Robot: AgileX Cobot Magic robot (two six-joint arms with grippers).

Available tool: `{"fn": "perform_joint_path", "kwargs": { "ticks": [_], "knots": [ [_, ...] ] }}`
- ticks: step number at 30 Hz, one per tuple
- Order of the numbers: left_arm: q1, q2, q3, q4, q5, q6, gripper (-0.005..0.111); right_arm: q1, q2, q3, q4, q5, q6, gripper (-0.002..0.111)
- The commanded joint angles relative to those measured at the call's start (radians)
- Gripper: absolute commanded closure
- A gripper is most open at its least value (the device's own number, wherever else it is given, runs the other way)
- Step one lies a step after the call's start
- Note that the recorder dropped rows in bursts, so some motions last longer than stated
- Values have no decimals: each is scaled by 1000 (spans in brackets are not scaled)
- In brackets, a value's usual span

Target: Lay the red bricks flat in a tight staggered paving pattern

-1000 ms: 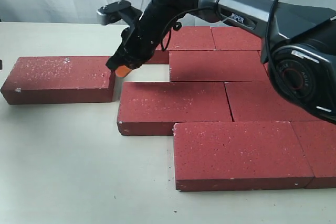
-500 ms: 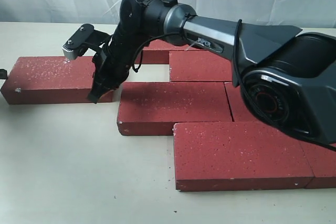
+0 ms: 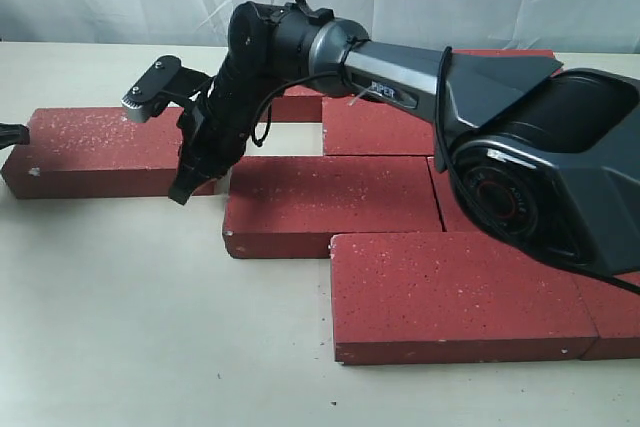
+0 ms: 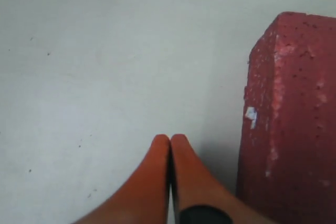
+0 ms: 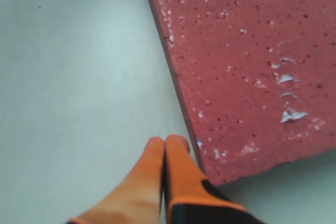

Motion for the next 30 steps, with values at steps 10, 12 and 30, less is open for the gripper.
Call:
{"fn": "perform_joint_path", "kwargs": {
  "ticks": [10,12,30],
  "knots": [
    [-59,61,-54,-16,-45,-1,107,-3,19,-7,7,-38,-2,108],
    [-59,81,-70,-16,-38,-1,107,-3,19,-7,7,-37,-2,108],
    [-128,86,-80,-6,-44,-1,107,-3,-6,-7,-66,18,36,108]
  ]
}}
